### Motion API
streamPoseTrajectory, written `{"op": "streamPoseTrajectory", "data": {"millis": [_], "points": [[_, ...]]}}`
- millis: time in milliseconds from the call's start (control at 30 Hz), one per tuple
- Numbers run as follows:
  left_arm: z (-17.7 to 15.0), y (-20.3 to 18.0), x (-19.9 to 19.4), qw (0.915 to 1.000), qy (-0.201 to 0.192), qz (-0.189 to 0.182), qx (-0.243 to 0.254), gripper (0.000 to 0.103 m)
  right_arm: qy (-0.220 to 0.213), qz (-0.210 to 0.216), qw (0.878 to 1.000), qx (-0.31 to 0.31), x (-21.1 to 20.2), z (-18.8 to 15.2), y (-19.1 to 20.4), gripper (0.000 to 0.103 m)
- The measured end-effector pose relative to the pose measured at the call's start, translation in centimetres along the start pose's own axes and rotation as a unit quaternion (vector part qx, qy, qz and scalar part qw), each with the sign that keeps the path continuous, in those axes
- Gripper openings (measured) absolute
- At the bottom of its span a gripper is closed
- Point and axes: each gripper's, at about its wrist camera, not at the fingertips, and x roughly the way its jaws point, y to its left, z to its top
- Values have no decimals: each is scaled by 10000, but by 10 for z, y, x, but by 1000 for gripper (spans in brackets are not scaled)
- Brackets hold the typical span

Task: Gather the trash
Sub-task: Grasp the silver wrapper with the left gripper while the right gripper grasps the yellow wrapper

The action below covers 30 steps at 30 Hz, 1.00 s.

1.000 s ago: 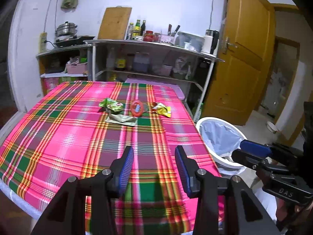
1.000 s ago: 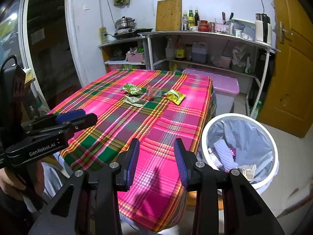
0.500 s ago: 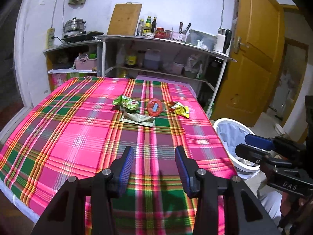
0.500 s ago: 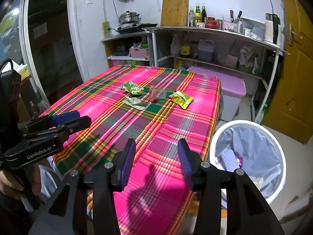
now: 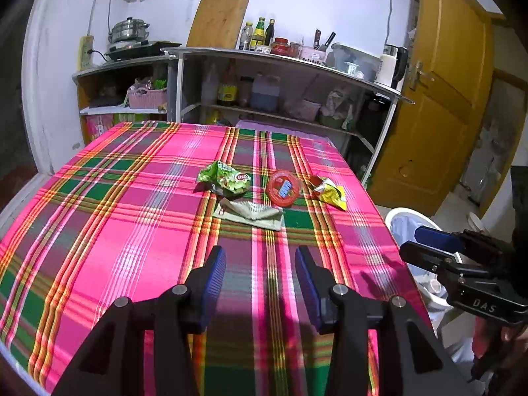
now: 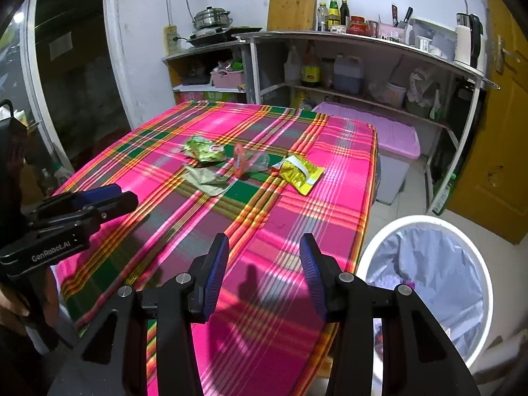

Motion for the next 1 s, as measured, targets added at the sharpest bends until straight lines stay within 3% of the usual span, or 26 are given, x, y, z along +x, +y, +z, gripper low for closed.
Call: {"op": "streamPoseTrajectory", "data": {"millis": [267,400,533,633,733,1000], "points": [[26,5,39,9999,112,-71,32,51,110,7,9999,-31,43,31,-19,46],[37,5,54,9998,131,-108,65,51,139,-23,9998,-113,63,44,-26,55],[44,8,67,9998,150,-142,78,52,268,-68,9995,-176,87,58,-32,55],[51,13,76,9997,179,-124,90,52,318,-80,9993,-193,101,64,-35,56],[61,22,86,9997,233,-63,74,61,390,-65,9992,-78,114,70,-38,59],[85,40,117,9991,419,34,-67,62,843,-73,9962,212,144,72,-44,59]]}}
